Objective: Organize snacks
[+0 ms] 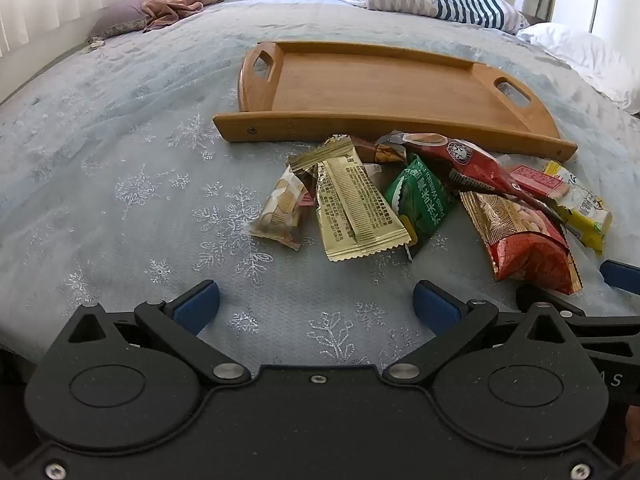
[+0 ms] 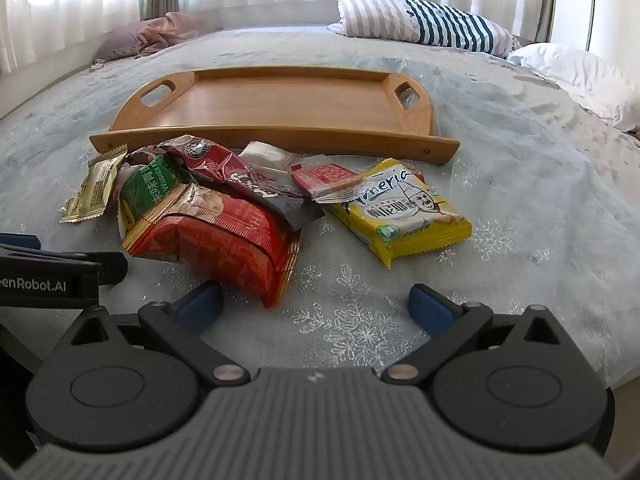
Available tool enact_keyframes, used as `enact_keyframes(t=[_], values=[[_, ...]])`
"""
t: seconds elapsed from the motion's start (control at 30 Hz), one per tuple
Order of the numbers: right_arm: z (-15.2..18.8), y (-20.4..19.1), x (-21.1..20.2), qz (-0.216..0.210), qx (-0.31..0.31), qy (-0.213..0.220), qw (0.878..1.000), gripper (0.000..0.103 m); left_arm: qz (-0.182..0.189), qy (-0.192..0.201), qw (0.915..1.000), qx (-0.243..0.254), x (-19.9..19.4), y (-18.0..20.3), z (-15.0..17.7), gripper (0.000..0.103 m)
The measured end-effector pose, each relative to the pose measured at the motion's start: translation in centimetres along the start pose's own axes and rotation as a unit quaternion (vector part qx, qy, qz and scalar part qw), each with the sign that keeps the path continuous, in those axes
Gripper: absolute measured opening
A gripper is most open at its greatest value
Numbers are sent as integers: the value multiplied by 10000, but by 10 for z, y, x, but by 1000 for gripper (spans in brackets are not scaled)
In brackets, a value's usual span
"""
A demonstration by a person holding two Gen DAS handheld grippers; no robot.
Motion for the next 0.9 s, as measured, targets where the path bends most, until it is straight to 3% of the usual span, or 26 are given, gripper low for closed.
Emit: enact_keyframes(t=[0.9], values=[[1,-2,0,22,-99,22,9999,103,-26,25,10000,20,-2,-1,-2,103]])
Point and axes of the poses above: each gripper's, at about its wrist camera, not at the fingertips, and x roughly the way its jaws point, y to its right, z to its underside, the point moved 7 cm from there along x, roughly the way its jaws point, and after that the axes turned 15 degrees about y, right-handed, at the moved point
